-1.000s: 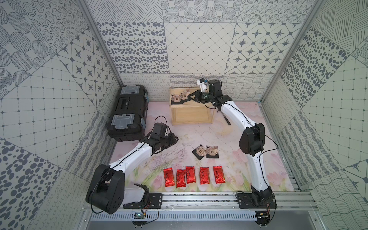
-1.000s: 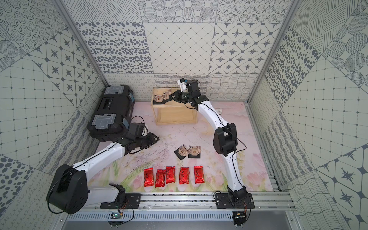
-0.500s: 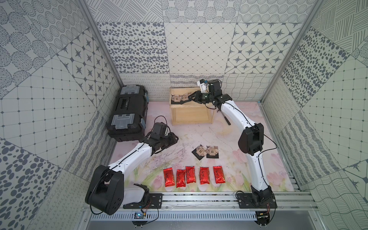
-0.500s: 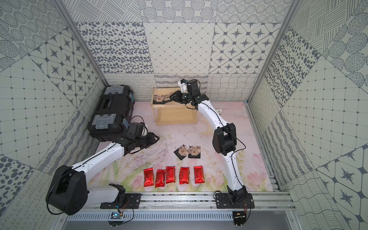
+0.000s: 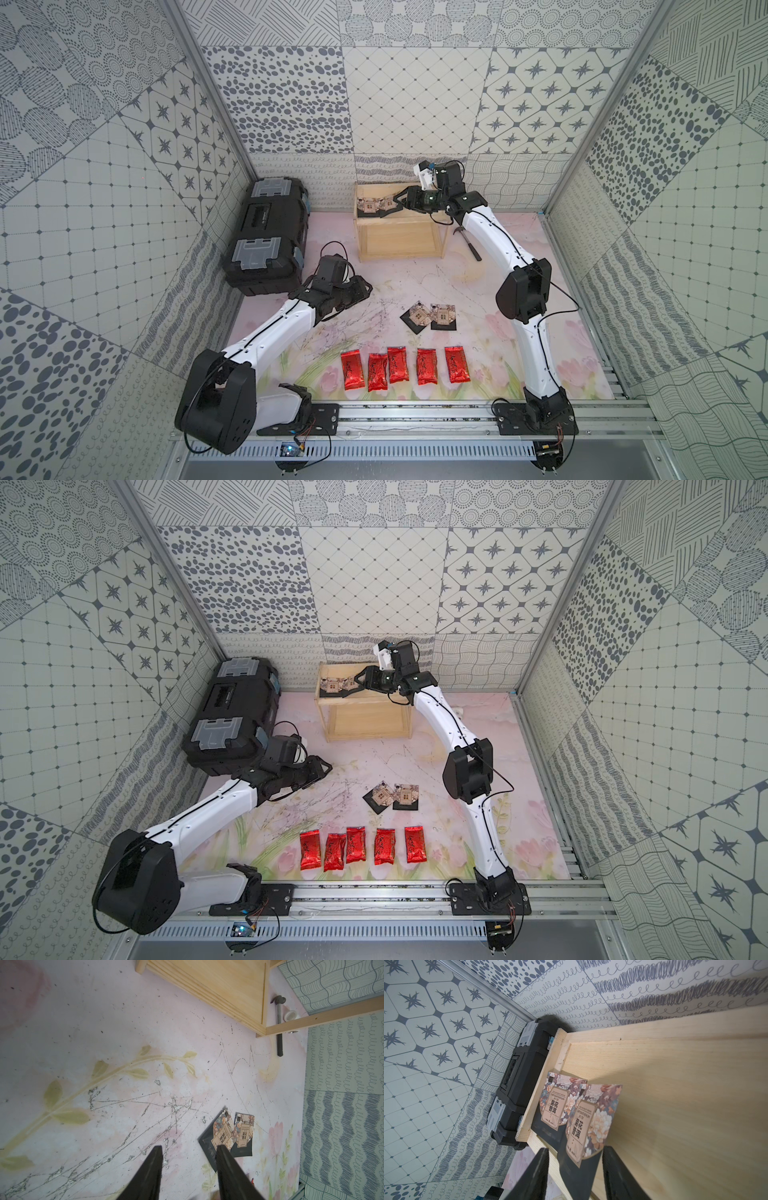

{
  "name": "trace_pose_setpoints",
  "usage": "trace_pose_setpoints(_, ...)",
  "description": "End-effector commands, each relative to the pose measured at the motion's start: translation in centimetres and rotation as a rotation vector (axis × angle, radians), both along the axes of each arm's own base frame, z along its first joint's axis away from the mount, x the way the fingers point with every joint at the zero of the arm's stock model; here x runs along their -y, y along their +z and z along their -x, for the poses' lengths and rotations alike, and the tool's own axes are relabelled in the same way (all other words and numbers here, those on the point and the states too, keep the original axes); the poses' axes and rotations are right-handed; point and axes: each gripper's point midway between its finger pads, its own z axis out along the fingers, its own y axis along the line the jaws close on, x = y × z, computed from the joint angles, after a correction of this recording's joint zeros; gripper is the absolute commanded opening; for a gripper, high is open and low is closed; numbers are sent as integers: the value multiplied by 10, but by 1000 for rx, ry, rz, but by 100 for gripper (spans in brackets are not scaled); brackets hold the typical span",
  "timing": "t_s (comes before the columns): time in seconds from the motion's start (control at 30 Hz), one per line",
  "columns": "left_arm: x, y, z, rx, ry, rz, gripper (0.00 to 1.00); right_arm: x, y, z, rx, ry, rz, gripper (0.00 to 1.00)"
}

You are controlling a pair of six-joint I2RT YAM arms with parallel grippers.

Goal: Place the tea bags on the shelf by color
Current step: Place the tea bag on the shelf, then pick up the tea bag from the center of the board.

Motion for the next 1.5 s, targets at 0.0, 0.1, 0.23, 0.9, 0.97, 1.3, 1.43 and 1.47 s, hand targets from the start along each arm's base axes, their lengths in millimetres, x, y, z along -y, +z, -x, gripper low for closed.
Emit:
trace_pose_setpoints(0.0,2,7,-4,50,-13,-5,47,2,-11,-6,6,-7,38,49)
trace_pose_setpoints(0.1,2,8,-4,55,-15,-5,47,3,-11,-5,6,-10,57,52)
trace_pose_setpoints(0.23,3,8,-4,57,-15,-1,47,4,-12,-2,7,-13,82,55)
trace_pose_setpoints(0.9,62,-5,19,39,-201,67,47,55,-15,159,173,20,246,55)
trace_pose_setpoints(0.97,75,-14,21,19,-241,80,47,69,-40,185,116,-3,245,54)
trace_pose_setpoints(1.3,116,-47,22,-57,-359,94,46,58,-188,273,-277,18,138,52)
trace_pose_setpoints(1.43,118,-57,19,-62,-361,76,49,60,-218,290,-346,27,168,51)
trace_pose_setpoints(1.47,120,-60,20,-65,-366,77,49,61,-222,292,-354,27,173,51)
